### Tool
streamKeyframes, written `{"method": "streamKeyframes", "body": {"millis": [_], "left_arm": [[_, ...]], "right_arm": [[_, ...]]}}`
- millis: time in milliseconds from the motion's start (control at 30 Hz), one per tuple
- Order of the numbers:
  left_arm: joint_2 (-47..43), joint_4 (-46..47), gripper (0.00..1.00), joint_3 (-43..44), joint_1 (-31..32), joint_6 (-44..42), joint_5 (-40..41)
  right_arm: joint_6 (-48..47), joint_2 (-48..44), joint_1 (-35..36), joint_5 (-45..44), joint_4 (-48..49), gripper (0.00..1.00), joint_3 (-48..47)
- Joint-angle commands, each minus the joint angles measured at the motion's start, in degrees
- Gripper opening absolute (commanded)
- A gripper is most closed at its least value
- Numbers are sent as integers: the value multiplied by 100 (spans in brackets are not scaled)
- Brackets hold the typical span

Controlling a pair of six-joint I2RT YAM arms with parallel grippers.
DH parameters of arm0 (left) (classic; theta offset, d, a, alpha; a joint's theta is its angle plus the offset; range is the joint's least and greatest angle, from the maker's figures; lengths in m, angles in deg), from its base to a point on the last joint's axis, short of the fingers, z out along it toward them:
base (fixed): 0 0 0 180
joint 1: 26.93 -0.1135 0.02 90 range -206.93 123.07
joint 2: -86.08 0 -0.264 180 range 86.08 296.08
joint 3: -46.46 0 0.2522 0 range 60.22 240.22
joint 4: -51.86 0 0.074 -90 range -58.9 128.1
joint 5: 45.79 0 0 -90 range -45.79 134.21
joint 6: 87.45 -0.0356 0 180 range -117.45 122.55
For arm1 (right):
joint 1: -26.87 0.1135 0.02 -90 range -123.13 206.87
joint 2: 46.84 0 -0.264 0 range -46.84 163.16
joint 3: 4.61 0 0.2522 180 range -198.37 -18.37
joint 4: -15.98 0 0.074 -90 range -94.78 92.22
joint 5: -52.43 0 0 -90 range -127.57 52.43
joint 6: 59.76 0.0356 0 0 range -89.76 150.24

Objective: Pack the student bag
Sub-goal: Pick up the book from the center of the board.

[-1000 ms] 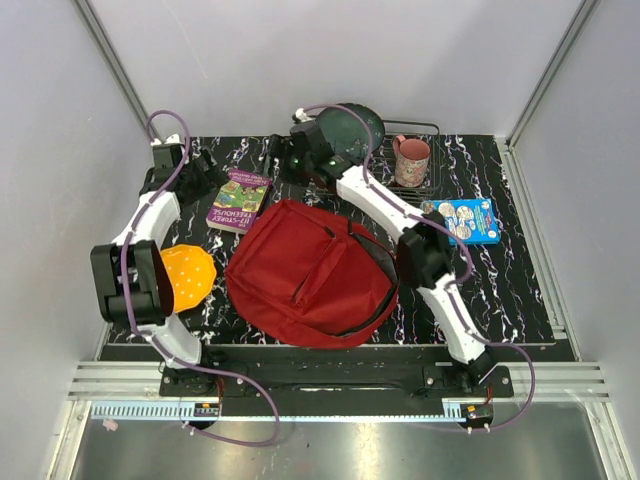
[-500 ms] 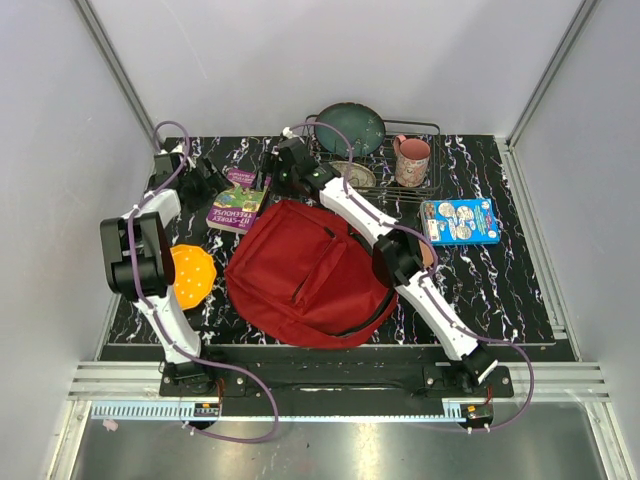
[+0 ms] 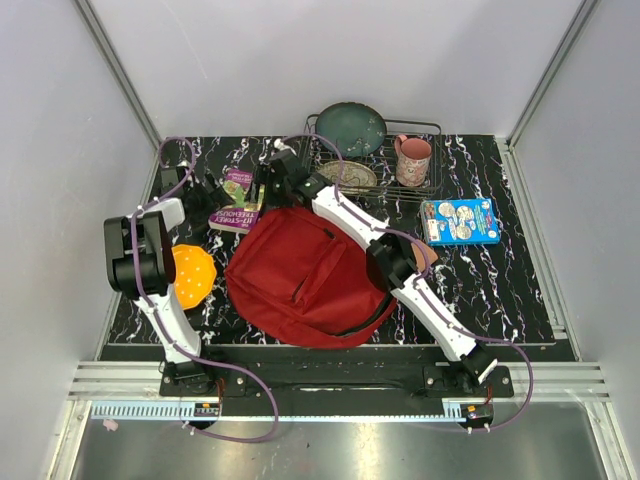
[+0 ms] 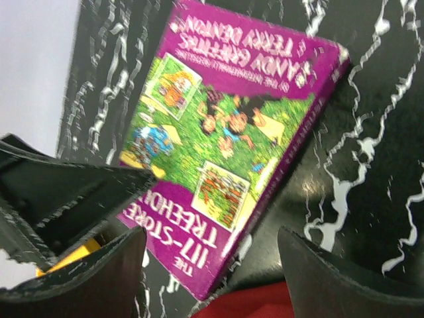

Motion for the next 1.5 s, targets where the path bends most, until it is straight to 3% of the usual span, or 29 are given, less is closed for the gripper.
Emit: {"method": "streamKeyframes", "body": {"millis": [0, 100, 300, 533, 800, 900, 1033, 1100, 1200, 1467], "left_arm": [[100, -536, 99, 394, -13, -154, 126], [66, -20, 98, 132, -22, 12, -443], [-197, 569, 80, -290, -22, 285, -1253], [-321, 1176, 54, -729, 13, 724, -2026], [-461, 1844, 0, -976, 31, 1146, -2546], [-645, 1888, 0, -906, 40, 1225, -2528], [-1137, 1564, 0, -652, 22, 1129, -2467], [-1532, 1275, 0, -528, 31, 1016, -2432], [-2067, 906, 0, -247, 31, 892, -2475], [-3456, 772, 0, -150, 31, 1111, -2501]], "right_arm": [[164, 501, -77, -312, -752, 85, 92], [190, 606, -60, -136, -744, 84, 75], [138, 607, -25, 338, -638, 80, 92], [-73, 405, 80, 743, -419, 67, 206], [-205, 220, 125, 981, -286, 58, 163], [-284, 150, 125, 972, -322, 61, 162], [-433, -104, 90, 980, -383, 82, 153], [-320, -394, -32, 1565, -122, 87, 232], [23, -912, -191, 1763, -50, 89, 460], [-346, -2818, -200, 1605, 188, 91, 1822]]}}
